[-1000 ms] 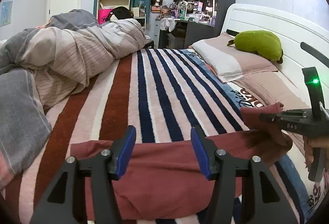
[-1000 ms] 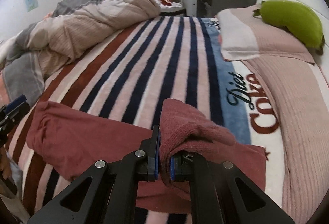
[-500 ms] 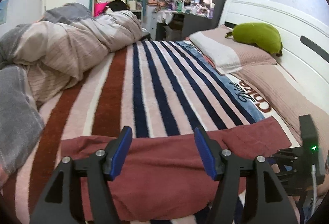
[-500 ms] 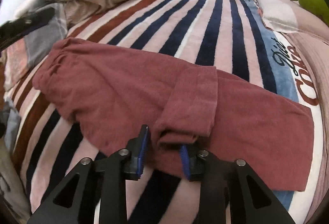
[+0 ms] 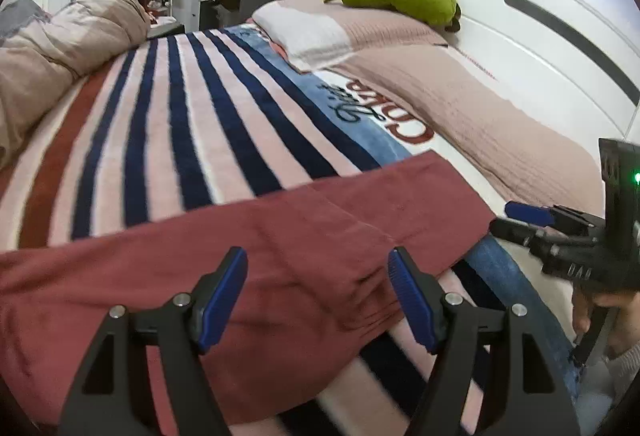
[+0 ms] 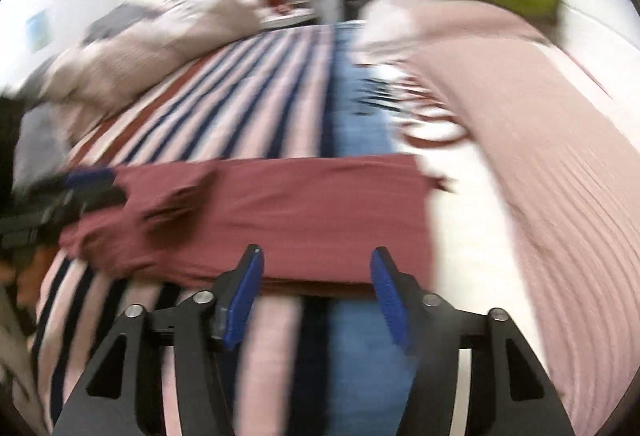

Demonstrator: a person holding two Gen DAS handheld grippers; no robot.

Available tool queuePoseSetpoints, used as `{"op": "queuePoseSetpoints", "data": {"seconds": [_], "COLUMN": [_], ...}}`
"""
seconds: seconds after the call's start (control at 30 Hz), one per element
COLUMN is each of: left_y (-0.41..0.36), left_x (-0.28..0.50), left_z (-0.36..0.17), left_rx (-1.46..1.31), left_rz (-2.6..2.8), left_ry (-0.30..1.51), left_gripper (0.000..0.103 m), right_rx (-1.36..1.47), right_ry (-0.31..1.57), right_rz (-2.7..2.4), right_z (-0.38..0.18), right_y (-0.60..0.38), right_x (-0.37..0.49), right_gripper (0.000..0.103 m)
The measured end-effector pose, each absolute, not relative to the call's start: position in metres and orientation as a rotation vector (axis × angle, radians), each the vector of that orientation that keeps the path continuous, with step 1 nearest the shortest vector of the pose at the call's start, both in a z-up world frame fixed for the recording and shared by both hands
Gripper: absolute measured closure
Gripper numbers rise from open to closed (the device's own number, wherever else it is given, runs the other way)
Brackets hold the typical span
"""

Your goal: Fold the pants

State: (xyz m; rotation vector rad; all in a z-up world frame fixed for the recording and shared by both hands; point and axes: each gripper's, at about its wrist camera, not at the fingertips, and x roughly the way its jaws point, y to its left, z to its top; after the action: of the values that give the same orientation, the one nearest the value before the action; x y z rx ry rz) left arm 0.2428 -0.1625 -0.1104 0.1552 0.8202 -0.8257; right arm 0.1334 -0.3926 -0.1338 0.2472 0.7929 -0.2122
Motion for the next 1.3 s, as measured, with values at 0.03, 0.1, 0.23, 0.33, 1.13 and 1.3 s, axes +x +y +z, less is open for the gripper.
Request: {"op": "queuePoseSetpoints", "data": {"seconds": [0.03,0.1,0.23,0.33,1.13,1.3], "left_y": [-0.167,-0.172,-0.167,-0.152,-0.002,-0.016], "left_x": [0.242,0.242,0.250,0.260,0.305,0.287], "left_z": [-0.115,-0.124,-0.130,-0.122,-0.057,-0.043], "left_rx": [0.158,0.165,0.226,0.263,0.024,0.052], "left_rz": [-0.818,-0.771,-0.671,-0.614,-0.346,-0.408], "left_ry": [0.818,0.808,0.807,0.797,0.699,0.666], "left_gripper": [0.034,0.034,0.034,0.034,0.034,0.034], "right_rx": [0.283,0.344,0.393,0.433,0.378,0.432], "right_ry": [0.794,0.801,0.811,0.812,0.759,0.711], "right_rz": [-0.221,-0.231,-0.222,-0.200,-0.312,-0.358], "right_z": [-0.138,-0.148,-0.157,-0.162,-0.158,-0.128], "right_y": [-0.405,-0.422,-0.435,-0.437,-0.432,-0.425], "right_x": [0.130,0.128,0.134,0.136,0.145,0.131], "right_gripper": [0.049,0.049,0.049,0.049,0.092,0.067]}}
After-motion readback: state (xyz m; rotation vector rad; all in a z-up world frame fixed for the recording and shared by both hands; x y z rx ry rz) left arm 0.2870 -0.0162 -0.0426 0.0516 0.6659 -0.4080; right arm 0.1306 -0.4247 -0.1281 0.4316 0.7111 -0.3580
